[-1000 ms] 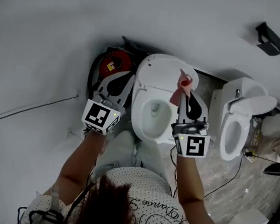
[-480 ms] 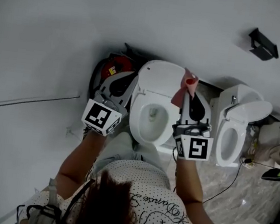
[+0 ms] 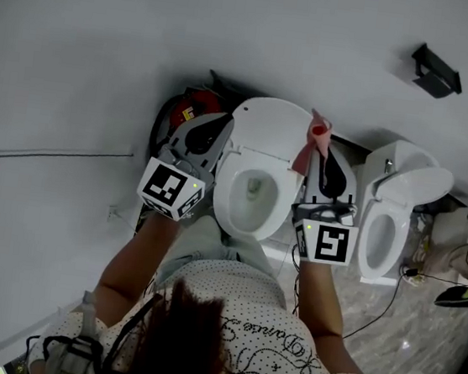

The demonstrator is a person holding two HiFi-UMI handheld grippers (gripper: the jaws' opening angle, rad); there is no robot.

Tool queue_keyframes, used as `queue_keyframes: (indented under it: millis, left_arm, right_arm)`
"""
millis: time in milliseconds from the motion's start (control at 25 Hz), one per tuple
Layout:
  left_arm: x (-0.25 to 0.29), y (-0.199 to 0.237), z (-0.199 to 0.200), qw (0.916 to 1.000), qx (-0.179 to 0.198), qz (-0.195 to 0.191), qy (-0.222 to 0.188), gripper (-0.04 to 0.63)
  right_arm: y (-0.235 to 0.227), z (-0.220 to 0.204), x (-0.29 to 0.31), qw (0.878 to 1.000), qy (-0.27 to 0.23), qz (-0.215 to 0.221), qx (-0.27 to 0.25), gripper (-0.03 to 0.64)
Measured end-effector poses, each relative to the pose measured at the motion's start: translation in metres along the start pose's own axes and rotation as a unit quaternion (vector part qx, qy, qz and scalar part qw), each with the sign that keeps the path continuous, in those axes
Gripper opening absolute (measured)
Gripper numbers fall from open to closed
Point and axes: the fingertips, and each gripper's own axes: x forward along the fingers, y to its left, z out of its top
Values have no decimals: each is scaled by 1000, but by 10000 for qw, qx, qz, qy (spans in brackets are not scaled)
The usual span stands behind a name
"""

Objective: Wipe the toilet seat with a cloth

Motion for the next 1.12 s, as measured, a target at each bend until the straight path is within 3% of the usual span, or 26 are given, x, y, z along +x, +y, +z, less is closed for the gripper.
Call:
queue_keyframes:
  millis: [560,1120]
  left_arm:
    - [-23,-19,9,9998,157,128,-41,-8]
    - [-27,-27,12,9997,145,172,-35,-8]
  right_arm:
    - [0,4,-27,9995,-46,193,-247,15]
    - [-6,5,-31,9997,-135,198,61,14]
